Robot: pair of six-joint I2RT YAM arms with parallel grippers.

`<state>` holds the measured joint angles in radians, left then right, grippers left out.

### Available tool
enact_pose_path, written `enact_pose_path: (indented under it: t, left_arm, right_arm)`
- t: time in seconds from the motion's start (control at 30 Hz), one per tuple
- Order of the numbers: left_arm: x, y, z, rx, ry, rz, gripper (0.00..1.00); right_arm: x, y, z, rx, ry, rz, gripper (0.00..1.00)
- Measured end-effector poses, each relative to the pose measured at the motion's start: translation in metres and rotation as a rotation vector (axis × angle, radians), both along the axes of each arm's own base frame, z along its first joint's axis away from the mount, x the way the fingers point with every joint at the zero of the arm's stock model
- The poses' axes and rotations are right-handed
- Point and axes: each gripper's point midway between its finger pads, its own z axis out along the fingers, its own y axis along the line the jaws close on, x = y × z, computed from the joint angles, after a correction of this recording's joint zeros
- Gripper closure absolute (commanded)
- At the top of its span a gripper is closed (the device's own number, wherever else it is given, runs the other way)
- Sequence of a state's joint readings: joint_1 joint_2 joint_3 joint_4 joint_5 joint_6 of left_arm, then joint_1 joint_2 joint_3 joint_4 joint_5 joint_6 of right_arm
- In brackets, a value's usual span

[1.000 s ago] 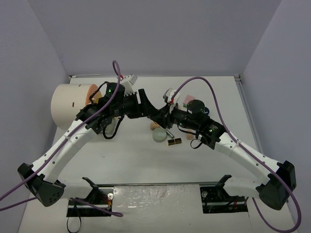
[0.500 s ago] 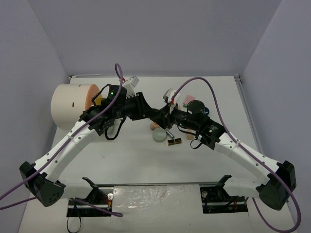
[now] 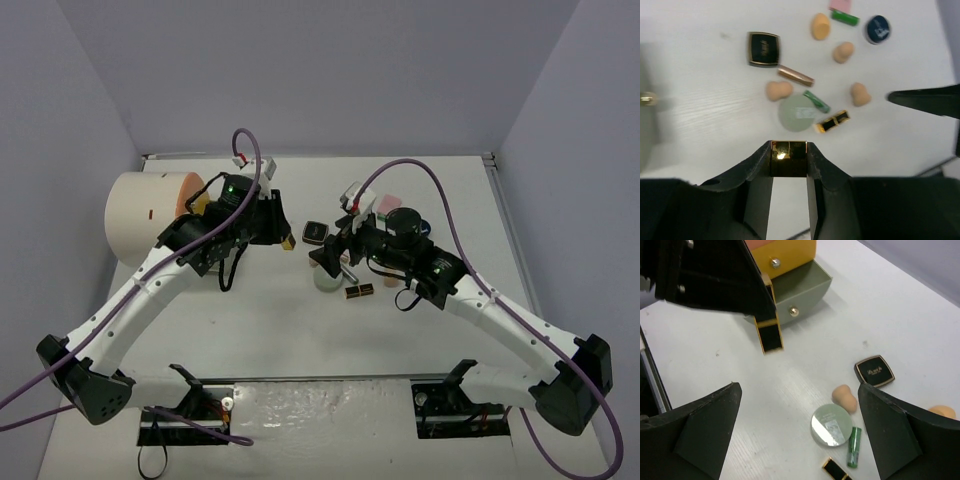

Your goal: Organize the makeup

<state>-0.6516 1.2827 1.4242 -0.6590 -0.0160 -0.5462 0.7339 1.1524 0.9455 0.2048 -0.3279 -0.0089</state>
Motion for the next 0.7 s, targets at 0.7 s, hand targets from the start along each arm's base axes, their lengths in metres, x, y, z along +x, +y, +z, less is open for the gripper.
enact_pose_path:
  t: [0.7]
  left_arm:
    - [0.13, 0.153, -0.12, 0.998, -0.051, 0.266, 1.0]
  right_arm:
    - [-0.014, -0.056, -0.041, -0.064, 0.064, -0.192, 0.0]
